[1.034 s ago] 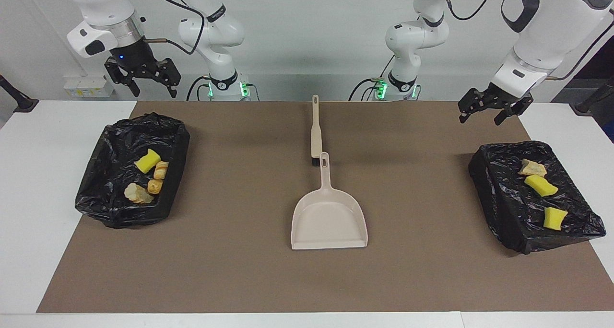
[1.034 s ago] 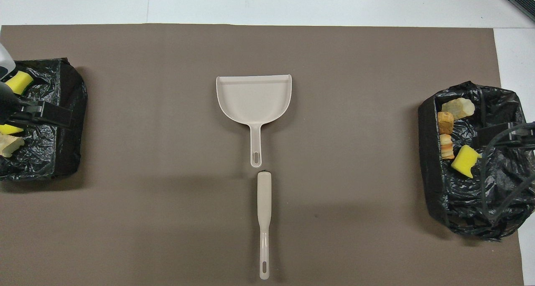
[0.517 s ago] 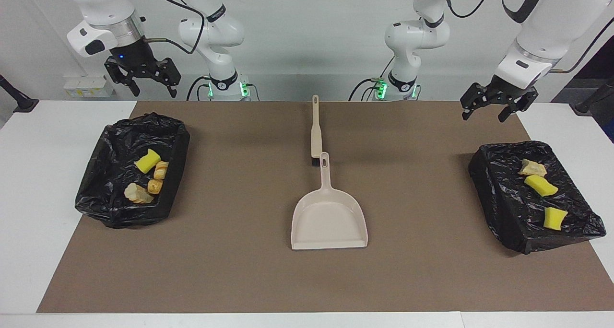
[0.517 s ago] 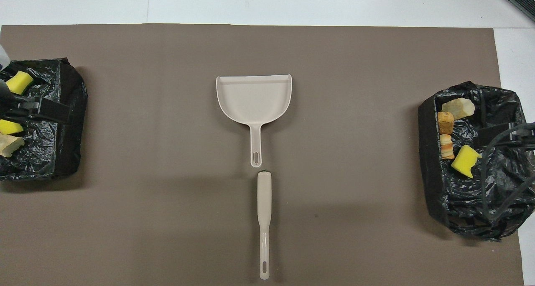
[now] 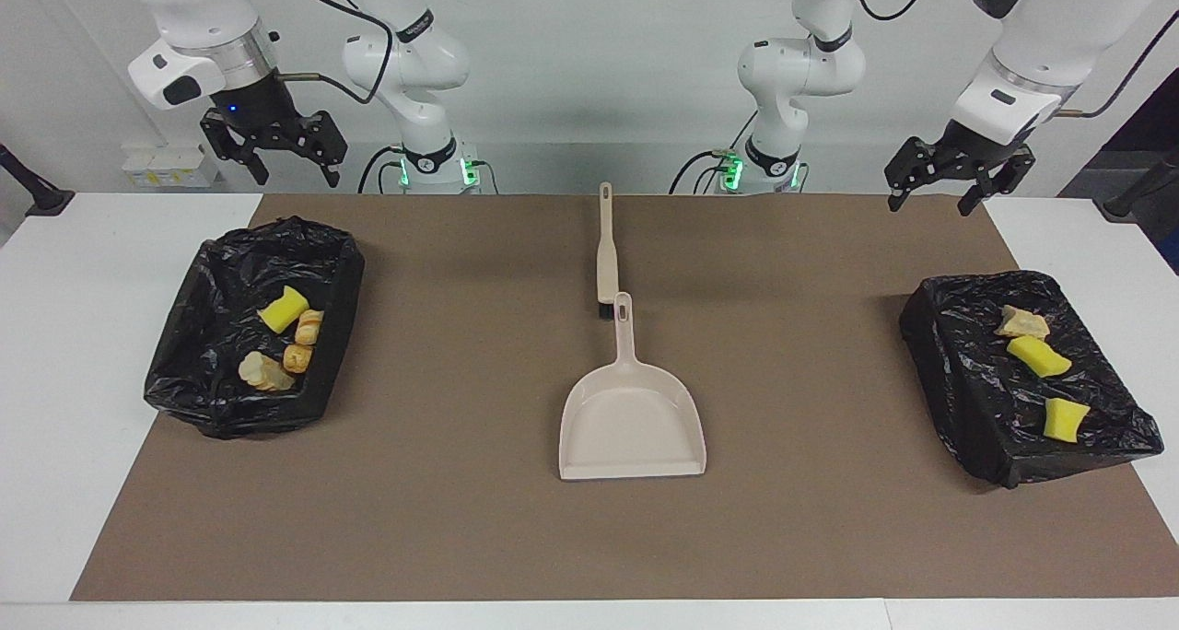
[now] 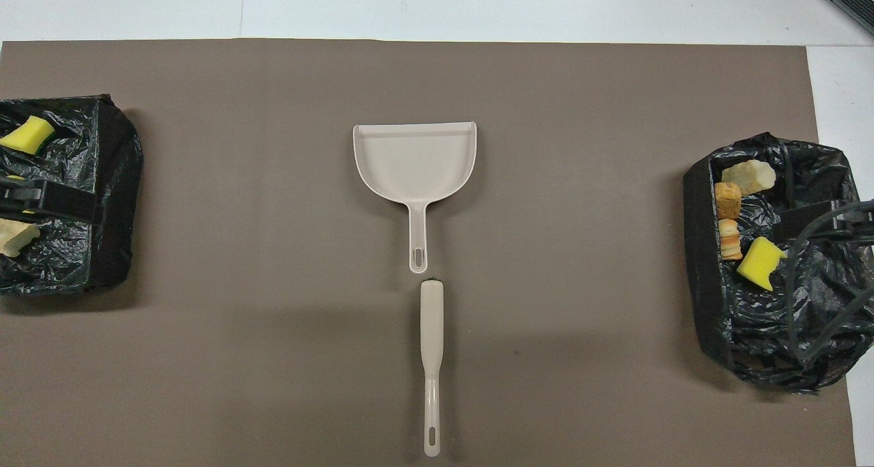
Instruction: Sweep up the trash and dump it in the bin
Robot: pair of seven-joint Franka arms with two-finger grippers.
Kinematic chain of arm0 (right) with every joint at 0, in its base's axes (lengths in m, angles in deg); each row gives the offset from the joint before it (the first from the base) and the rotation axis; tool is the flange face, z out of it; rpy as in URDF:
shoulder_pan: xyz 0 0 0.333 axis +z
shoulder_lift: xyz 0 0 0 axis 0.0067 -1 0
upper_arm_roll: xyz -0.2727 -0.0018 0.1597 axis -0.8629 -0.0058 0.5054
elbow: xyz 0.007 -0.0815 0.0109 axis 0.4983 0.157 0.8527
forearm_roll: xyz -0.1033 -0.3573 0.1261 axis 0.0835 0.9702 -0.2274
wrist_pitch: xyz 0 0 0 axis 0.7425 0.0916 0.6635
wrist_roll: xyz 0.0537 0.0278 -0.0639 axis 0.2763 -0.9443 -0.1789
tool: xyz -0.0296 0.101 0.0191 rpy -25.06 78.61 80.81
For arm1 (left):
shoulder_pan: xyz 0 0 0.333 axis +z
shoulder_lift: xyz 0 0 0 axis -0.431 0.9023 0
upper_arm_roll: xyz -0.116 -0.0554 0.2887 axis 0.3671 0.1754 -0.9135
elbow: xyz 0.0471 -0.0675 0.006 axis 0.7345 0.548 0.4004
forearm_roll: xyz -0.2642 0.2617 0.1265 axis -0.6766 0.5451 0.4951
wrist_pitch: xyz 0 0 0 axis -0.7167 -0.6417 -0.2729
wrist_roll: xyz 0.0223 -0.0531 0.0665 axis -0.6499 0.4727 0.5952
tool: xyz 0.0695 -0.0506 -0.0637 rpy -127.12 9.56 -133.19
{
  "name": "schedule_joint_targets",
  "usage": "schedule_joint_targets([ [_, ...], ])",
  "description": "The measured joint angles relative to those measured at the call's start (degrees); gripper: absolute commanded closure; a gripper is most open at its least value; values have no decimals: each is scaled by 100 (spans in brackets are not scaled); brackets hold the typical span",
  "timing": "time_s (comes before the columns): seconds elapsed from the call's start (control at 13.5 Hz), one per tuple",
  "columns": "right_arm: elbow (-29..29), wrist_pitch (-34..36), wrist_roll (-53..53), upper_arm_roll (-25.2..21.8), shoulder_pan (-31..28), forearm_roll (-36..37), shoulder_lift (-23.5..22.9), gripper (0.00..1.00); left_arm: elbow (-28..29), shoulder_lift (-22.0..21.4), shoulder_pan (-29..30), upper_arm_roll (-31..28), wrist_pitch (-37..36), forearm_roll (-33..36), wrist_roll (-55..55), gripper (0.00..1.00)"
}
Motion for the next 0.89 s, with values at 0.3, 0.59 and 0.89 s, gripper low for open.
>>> schedule_joint_targets([
  [0.3,1,0,0,0,0,0,0,0,343,-222,-5,10,12,132,-217,0],
  [0.59,1,0,0,0,0,0,0,0,365,-225,-20,28,12,181,-410,0],
  [0.89,3,0,0,0,0,0,0,0,370,-225,-20,18,12,188,-534,0],
])
